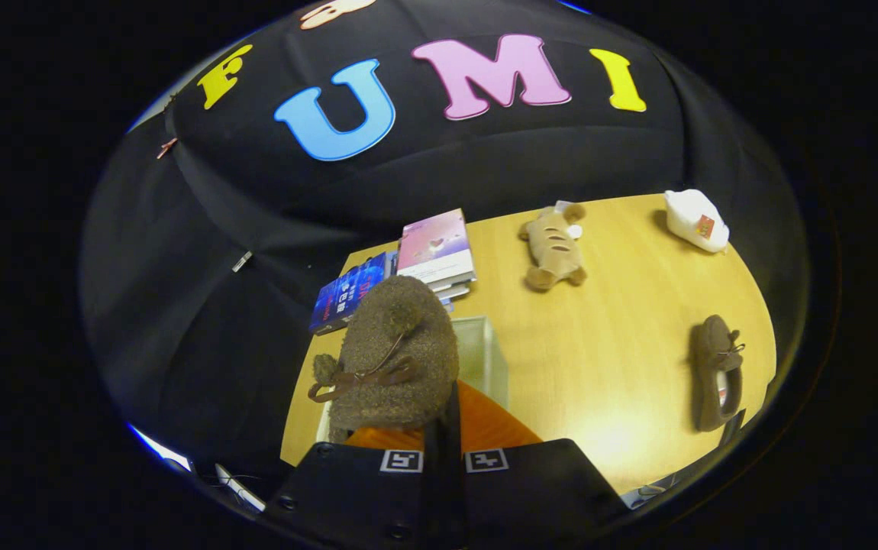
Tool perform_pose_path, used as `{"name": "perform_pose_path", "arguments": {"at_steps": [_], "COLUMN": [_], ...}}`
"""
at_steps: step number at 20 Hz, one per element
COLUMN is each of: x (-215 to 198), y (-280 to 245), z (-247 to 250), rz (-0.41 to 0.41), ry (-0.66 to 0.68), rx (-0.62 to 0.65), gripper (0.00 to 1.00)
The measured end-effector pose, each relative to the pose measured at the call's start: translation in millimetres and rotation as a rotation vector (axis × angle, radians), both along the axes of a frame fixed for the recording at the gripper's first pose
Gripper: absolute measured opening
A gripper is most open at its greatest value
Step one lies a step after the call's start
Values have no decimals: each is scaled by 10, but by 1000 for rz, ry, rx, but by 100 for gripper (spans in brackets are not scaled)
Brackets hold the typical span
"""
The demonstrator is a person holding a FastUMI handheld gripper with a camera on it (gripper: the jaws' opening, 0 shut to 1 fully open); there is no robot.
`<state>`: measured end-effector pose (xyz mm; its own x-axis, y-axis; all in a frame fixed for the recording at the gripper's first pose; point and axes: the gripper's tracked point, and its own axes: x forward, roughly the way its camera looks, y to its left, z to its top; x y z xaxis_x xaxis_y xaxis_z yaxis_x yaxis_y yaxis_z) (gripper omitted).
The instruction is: Open the storage box then place both shoes into the box .Put the left shoe in first, then the right shoe, with the right side of both shoes facing outward in a uniform manner.
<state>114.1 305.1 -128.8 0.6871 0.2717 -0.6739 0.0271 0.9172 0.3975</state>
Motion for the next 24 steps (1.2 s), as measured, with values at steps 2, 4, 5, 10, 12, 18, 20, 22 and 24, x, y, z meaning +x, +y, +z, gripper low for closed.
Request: {"name": "perform_pose_path", "arguments": {"at_steps": [2,4,5,10,12,18,20,22,24], "x": [46,86,108,190,181,-194,-179,-207,-257], "y": [213,434,518,631,684,1013,823,498,-19], "z": [-196,-416,-513,-889,-964,-790,-643,-411,-231], "rz": [2,8,9,-14,-12,179,199,203,186], "ry": [44,85,103,155,168,170,107,39,-22], "rx": [-11,-3,3,-52,-57,36,31,8,-38], "gripper": [6,6,6,6,8,83,99,99,99]}}
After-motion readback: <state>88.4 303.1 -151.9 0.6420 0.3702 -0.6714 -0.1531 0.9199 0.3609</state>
